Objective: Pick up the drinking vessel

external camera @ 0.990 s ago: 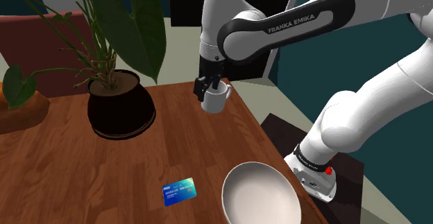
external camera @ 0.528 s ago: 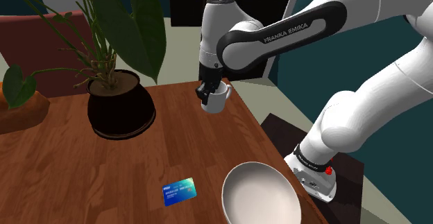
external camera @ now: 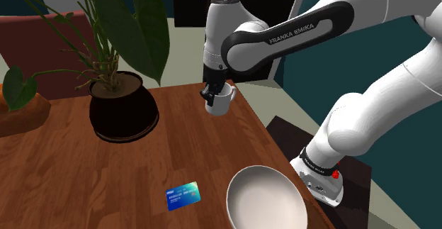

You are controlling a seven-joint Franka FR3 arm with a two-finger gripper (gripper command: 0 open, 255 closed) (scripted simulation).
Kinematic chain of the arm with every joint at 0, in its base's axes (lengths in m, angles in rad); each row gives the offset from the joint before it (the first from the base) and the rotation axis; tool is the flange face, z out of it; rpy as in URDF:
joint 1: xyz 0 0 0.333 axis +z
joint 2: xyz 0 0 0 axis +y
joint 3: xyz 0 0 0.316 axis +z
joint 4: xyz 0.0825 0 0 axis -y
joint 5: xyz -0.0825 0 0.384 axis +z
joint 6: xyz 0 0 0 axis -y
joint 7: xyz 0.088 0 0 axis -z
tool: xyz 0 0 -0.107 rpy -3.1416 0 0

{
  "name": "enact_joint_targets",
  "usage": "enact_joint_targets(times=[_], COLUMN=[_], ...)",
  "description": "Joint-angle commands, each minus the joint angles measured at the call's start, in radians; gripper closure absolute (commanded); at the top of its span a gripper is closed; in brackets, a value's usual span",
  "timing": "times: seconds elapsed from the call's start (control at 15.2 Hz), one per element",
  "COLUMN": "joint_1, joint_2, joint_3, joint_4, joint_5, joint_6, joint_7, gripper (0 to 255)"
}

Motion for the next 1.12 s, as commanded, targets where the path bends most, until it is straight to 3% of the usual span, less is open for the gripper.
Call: enact_joint_targets(times=[0.0,1.06], joint_1=[0.001,0.000], joint_2=[-0.006,-0.070], joint_3=[-0.001,-0.021], joint_4=[0.009,0.147], joint_5=[0.001,0.006], joint_6=[-0.015,-0.216], joint_7=[-0.001,-0.012], gripper=[255,255])
